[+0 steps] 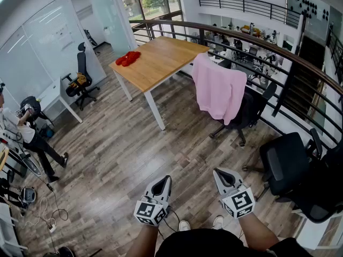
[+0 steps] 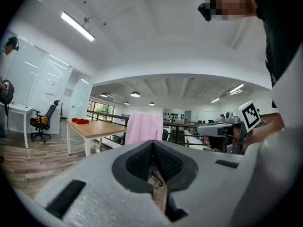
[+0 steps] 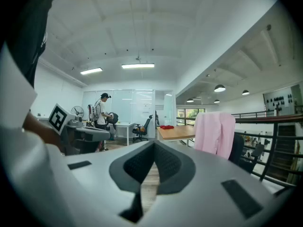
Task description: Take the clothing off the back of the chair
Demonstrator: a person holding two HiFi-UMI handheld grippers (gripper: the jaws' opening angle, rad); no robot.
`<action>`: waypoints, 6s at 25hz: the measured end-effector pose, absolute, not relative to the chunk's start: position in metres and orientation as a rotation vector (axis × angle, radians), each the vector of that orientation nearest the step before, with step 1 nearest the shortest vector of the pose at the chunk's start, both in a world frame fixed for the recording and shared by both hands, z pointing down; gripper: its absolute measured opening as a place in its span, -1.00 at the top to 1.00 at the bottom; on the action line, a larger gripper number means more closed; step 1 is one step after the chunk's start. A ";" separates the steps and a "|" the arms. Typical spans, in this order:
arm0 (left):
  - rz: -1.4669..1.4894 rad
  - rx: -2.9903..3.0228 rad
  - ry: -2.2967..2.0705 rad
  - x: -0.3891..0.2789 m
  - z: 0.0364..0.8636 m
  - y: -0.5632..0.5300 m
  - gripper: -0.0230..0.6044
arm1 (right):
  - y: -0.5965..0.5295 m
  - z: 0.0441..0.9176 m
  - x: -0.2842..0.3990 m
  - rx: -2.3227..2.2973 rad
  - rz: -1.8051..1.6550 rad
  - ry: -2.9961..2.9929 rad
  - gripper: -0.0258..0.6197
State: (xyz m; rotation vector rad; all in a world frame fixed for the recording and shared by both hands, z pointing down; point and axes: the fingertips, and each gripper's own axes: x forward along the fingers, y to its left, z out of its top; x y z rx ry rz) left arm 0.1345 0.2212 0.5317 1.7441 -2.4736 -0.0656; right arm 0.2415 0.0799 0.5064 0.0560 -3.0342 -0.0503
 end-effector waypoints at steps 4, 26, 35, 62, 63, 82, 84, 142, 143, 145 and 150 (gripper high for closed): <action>-0.107 1.782 -2.459 0.138 0.532 0.235 0.88 | 0.099 0.508 0.240 0.037 -0.064 -3.042 0.92; -0.072 1.844 -2.437 0.092 0.535 0.305 0.88 | 0.180 0.499 0.201 -0.017 0.091 -3.101 0.91; -0.085 1.821 -2.430 0.063 0.537 0.285 0.88 | 0.154 0.500 0.180 0.025 0.075 -3.081 0.91; 0.020 1.817 -2.482 0.011 0.515 0.120 0.88 | -0.034 0.486 0.139 0.134 0.066 -3.130 0.91; 0.025 1.817 -2.479 0.010 0.516 0.116 0.88 | -0.038 0.487 0.138 0.133 0.069 -3.129 0.91; 0.030 1.968 -2.331 -0.108 0.523 0.034 0.88 | -0.096 0.501 0.030 0.321 0.137 -3.040 0.91; 0.038 1.991 -2.318 -0.129 0.523 0.027 0.88 | -0.100 0.502 0.011 0.342 0.138 -3.035 0.91; 0.033 2.382 -1.940 -0.285 0.513 -0.245 0.88 | -0.294 0.467 -0.015 1.234 -0.094 -2.912 0.91; 0.030 2.376 -1.944 -0.291 0.513 -0.251 0.88 | -0.299 0.468 -0.018 1.246 -0.092 -2.901 0.91; 0.021 2.369 -1.959 -0.303 0.511 -0.259 0.88 | -0.306 0.468 -0.022 1.291 -0.053 -2.888 0.91; 0.045 2.354 -1.964 -0.338 0.508 -0.281 0.88 | -0.328 0.473 -0.008 1.525 0.007 -2.767 0.91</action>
